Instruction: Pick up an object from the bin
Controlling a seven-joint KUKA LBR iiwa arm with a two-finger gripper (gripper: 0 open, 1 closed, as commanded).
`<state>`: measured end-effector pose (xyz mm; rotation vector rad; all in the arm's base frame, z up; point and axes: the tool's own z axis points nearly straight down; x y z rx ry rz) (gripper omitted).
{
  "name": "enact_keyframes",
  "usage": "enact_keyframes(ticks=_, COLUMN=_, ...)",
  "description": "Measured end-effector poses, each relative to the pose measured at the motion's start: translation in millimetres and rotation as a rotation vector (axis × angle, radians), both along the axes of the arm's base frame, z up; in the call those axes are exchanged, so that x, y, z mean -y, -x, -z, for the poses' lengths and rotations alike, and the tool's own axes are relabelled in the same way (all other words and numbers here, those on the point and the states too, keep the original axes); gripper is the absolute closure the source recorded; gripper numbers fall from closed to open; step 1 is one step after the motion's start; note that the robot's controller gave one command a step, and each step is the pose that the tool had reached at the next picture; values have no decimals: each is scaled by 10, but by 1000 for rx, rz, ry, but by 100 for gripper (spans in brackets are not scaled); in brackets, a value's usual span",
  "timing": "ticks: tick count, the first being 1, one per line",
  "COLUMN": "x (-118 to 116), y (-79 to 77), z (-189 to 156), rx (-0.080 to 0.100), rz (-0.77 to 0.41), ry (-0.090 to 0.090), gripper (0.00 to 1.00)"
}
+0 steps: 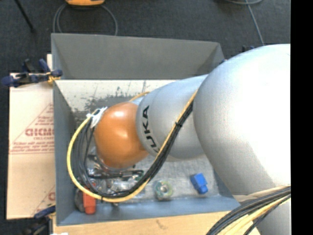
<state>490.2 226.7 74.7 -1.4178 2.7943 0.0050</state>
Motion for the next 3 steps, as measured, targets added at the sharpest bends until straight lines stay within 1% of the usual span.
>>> enact_keyframes(ticks=1, x=-84, y=78, z=-2, rx=10, rz=-361, ry=11, gripper=0)
enact_keyframes(ticks=2, x=-124, y=96, z=1, rx=8, rz=-361, ry=4, gripper=100)
enact_keyframes(ticks=3, x=449, y=-619, z=-1302, rx=9, rz=-504, ry=9, gripper=100)
